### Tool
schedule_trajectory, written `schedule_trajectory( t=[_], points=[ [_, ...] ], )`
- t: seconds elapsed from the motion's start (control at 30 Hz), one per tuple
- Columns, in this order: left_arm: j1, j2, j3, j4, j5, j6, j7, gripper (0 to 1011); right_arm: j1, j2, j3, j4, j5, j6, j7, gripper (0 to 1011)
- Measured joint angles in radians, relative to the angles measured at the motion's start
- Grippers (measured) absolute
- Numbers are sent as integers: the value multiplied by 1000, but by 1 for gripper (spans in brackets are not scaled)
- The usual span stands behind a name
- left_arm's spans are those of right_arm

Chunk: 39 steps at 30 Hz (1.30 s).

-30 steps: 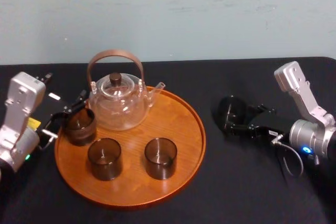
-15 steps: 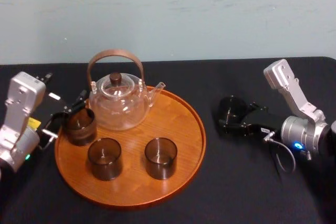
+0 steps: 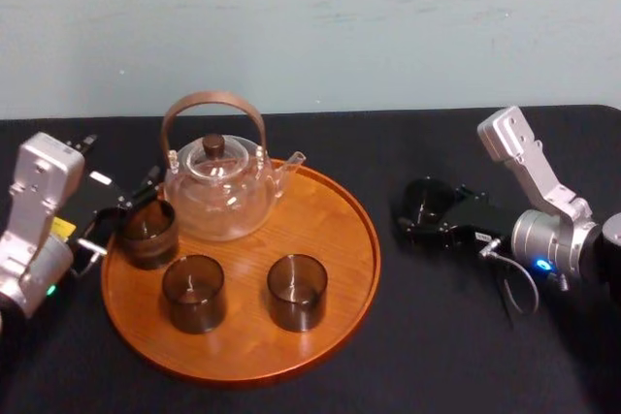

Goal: Pick up the glass from the table and place it on the tray.

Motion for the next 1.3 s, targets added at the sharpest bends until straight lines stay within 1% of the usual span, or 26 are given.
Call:
schedule_trajectory(
  t=[0.3, 0.33, 0.47, 1.0, 1.17, 1.3],
  points=[
    [0, 0, 0, 0, 0, 0, 0, 1001, -1, 1, 1, 0, 3, 0, 1, 1002],
    [0, 0, 0, 0, 0, 0, 0, 1001, -1, 2, 2, 0, 3, 0, 1, 967],
    [0, 0, 0, 0, 0, 0, 0, 1001, -2, 2, 2, -1, 4, 0, 1, 905],
    [0, 0, 0, 0, 0, 0, 0, 1001, -3, 3, 3, -2, 6, -1, 3, 904],
    [0, 0, 0, 0, 0, 0, 0, 1001, -20, 16, 19, -34, 25, -1, 17, 904],
    [0, 0, 0, 0, 0, 0, 0, 1001, -37, 34, 34, -81, 41, 2, 22, 904]
  ],
)
